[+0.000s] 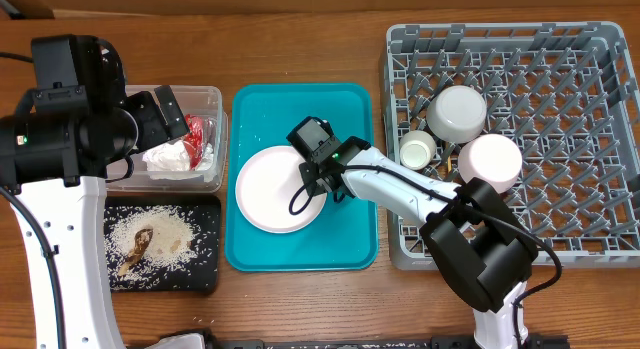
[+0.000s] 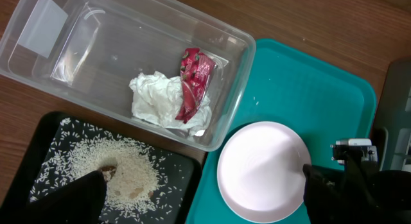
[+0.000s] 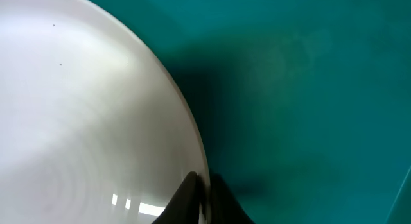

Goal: Sort waste into correct bins and load items into the dishwasher
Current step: 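Grasp white plate rim with right gripper and tilt it up, then lift white plate and carry it right over dish rack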

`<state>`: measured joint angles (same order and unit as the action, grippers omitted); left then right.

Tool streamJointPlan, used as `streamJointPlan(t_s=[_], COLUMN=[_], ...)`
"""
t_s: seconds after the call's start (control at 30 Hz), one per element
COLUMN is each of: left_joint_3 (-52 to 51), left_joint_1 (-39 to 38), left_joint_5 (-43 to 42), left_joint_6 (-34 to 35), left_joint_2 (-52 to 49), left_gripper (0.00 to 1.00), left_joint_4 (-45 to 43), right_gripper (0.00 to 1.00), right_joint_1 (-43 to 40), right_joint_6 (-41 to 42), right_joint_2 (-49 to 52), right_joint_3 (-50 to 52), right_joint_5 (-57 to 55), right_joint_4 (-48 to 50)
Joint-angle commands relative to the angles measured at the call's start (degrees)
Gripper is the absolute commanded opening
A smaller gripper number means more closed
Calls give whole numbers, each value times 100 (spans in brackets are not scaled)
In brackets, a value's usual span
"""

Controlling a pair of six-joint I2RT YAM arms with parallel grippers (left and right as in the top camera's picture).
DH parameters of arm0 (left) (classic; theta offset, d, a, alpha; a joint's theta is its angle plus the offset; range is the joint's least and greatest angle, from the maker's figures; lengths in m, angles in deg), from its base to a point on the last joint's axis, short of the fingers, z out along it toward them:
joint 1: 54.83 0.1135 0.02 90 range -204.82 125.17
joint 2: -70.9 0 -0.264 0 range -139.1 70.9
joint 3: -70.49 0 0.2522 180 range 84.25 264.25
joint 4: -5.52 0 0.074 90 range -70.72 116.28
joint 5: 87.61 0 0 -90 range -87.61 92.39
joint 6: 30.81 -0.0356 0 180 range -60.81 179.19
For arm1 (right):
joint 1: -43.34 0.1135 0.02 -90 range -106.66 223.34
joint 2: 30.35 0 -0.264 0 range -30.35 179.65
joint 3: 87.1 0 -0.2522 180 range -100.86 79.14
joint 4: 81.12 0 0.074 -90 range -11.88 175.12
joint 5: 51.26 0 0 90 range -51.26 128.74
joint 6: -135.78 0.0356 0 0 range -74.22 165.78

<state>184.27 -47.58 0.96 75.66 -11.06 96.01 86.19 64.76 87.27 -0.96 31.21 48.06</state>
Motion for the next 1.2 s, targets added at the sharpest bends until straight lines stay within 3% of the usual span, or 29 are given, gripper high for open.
streamJointPlan(t_s=[0.0,0.37,0.4,0.47,0.6,0.8,0.97,1.17], left_joint_3=[59,59,59,59,59,59,59,59], left_joint_1=[24,24,24,24,24,24,24,24], left_joint_5=[39,39,39,39,39,39,39,39], left_joint_6=[-17,-17,-17,-17,-17,-17,-17,-17], left_joint_2=[-35,-35,-35,-35,-35,-35,-35,-35], left_gripper=[100,100,100,100,100,100,100,100], left_joint_4=[-7,-7,-7,-7,-7,-7,-7,-7], right_gripper=[10,17,16,4,4,4,4,4], right_joint_1=[55,15,15,15,17,11,-15,-149], right_joint_6=[-74,-79,-79,-79,-234,-315,-1099,-1351], right_joint_2=[46,63,66,68,-26,-850,-1714,-2483], right_joint_3=[57,109,109,109,17,-479,-629,-629], right_joint_5=[122,122,125,122,90,-669,-968,-2575], right_joint_4=[-57,131,105,70,-26,-326,-291,-385])
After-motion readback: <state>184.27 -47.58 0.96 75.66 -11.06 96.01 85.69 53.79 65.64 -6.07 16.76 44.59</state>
